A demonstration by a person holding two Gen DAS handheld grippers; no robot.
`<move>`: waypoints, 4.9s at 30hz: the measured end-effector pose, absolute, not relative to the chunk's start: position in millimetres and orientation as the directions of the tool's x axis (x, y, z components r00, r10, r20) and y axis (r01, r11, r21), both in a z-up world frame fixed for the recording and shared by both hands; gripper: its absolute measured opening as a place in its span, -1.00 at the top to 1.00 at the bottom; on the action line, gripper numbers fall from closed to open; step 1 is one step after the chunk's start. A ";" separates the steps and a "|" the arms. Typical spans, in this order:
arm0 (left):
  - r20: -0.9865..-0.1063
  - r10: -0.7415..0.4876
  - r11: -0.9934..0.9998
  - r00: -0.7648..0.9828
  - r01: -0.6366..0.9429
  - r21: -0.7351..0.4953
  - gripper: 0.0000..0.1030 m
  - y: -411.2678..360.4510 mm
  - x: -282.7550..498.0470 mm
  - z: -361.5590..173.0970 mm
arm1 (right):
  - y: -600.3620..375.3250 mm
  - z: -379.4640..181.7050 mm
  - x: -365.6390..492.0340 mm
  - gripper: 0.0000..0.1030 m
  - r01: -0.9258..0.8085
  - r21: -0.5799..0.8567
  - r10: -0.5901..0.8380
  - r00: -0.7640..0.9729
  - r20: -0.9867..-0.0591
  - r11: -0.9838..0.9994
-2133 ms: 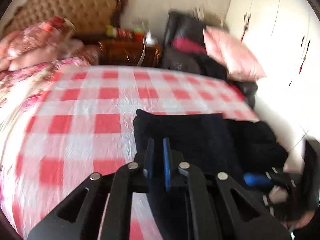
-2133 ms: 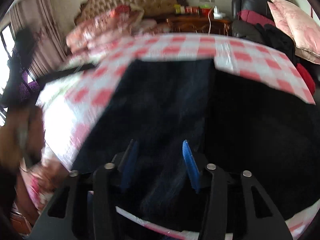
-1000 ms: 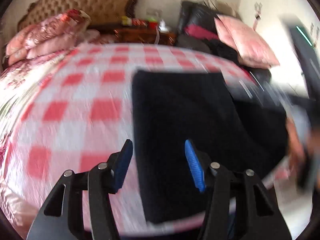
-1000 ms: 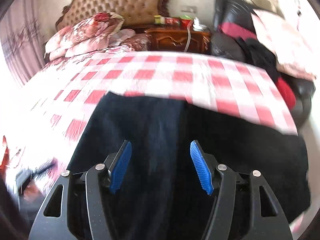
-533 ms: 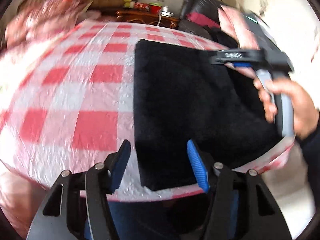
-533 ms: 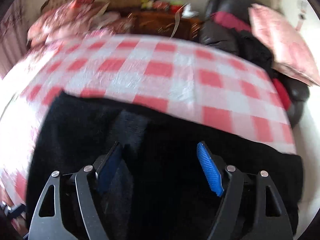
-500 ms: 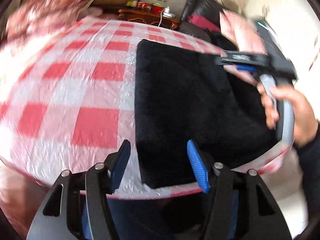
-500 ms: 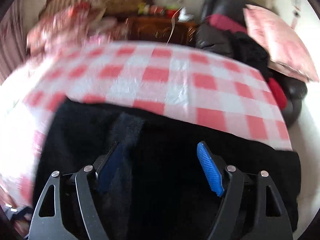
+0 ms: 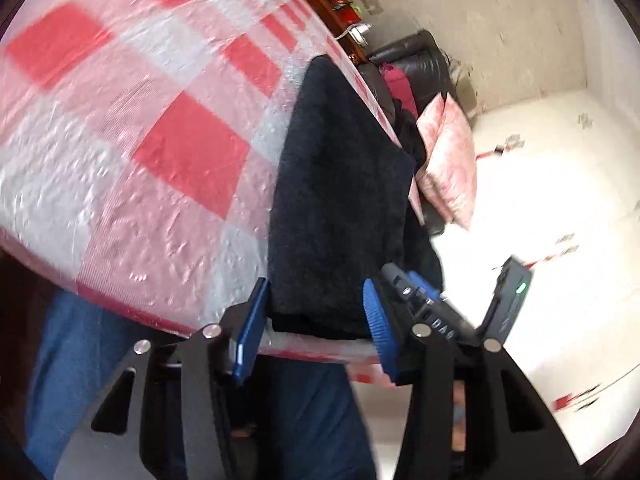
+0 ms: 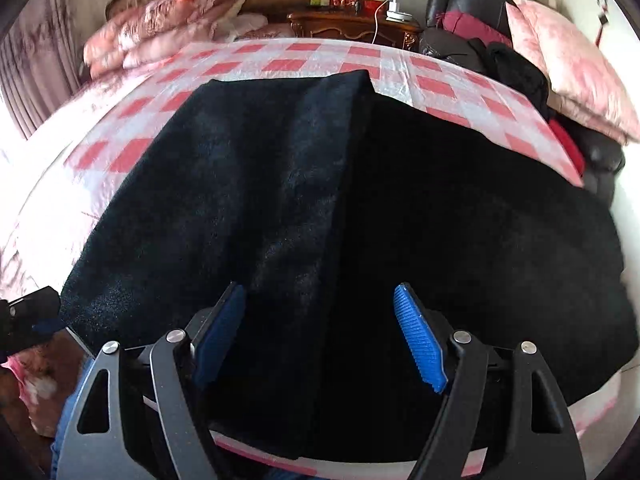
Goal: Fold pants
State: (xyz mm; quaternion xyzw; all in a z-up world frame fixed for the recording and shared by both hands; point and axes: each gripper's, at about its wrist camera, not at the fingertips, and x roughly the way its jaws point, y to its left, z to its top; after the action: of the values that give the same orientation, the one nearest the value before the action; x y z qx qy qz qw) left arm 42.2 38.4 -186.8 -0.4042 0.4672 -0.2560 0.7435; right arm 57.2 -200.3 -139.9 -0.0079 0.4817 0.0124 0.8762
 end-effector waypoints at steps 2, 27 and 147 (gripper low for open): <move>-0.420 -0.798 0.446 0.432 -0.046 -0.894 0.09 47.3 43.0 -198.1 | -205.0 -142.9 57.2 -0.51 -0.024 0.026 0.035 0.535 -0.844 0.999; -0.462 -0.783 0.473 0.417 -0.084 -0.877 0.68 30.9 54.4 -199.5 | -205.3 -144.3 61.6 -0.58 -0.028 0.021 0.033 0.529 -0.848 0.999; -0.827 -0.561 0.177 0.032 0.981 -0.082 0.06 -368.3 253.0 -94.3 | -418.5 -119.4 -5.9 0.45 0.295 0.266 0.034 0.609 -0.792 0.918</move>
State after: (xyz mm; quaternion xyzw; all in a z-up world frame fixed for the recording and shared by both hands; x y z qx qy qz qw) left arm 253.0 -368.3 -94.3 0.2736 0.3839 -0.5801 0.6643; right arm -5.9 -418.5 -119.4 0.1888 0.4357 -0.0743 0.8769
